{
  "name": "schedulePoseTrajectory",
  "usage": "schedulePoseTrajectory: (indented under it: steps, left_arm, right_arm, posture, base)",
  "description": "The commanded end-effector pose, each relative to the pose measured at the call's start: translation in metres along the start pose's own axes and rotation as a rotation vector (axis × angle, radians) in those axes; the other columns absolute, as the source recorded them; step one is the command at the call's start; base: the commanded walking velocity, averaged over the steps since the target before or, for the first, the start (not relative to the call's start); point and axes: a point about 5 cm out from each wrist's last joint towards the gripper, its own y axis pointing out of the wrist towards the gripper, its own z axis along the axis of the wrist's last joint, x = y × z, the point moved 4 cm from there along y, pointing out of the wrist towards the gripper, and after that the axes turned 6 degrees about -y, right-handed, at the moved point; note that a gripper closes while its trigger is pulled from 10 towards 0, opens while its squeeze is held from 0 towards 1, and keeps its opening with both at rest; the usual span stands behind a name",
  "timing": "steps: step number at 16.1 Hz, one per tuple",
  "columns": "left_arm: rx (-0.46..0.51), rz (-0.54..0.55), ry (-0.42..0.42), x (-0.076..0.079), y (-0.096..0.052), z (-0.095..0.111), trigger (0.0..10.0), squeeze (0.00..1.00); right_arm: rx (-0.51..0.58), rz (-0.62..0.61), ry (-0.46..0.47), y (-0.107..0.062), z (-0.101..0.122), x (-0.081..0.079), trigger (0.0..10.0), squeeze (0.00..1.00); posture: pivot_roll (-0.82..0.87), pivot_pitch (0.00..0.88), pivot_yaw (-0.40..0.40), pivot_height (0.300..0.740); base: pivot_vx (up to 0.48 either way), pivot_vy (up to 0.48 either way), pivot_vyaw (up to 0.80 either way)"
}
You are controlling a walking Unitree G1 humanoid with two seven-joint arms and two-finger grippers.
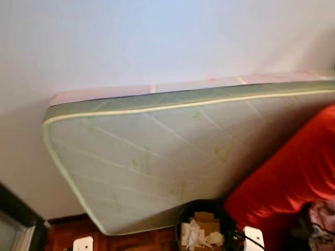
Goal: Clean up the room
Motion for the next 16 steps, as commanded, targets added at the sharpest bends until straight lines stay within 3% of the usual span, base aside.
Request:
schedulePoseTrajectory:
  steps: [1,7,11,16]
  left_arm:
    - [-0.018,0.004,-0.011,-0.001,-0.001,-0.005,10.0,0.00]
    - [-0.017,-0.005,0.007,0.000,0.002,0.002,10.0,0.00]
    - [-0.025,0.018,0.036,-0.014,0.002,0.003,10.0,0.00]
    - [-0.033,0.042,0.009,-0.025,-0.002,-0.003,10.0,0.00]
  right_arm:
    - [-0.016,-0.006,-0.015,-0.001,-0.004,0.004,10.0,0.00]
    - [-0.016,0.007,-0.045,-0.001,-0.002,0.004,10.0,0.00]
    - [-0.022,0.021,-0.042,-0.001,-0.005,-0.001,10.0,0.00]
    - [-0.019,0.003,-0.028,0.000,-0.003,0.000,10.0,0.00]
  posture:
    - [0.07,0.000,-0.069,0.740]
    - [0.09,0.000,-0.075,0.740]
    - [0.10,0.000,-0.063,0.740]
    - [0.10,0.000,-0.062,0.740]
  base:
    - [0.000,0.000,-0.68]
    - [0.000,0.000,-0.66]
    - [0.000,-0.281,-0.66]
    - [0.000,0.000,-0.65]
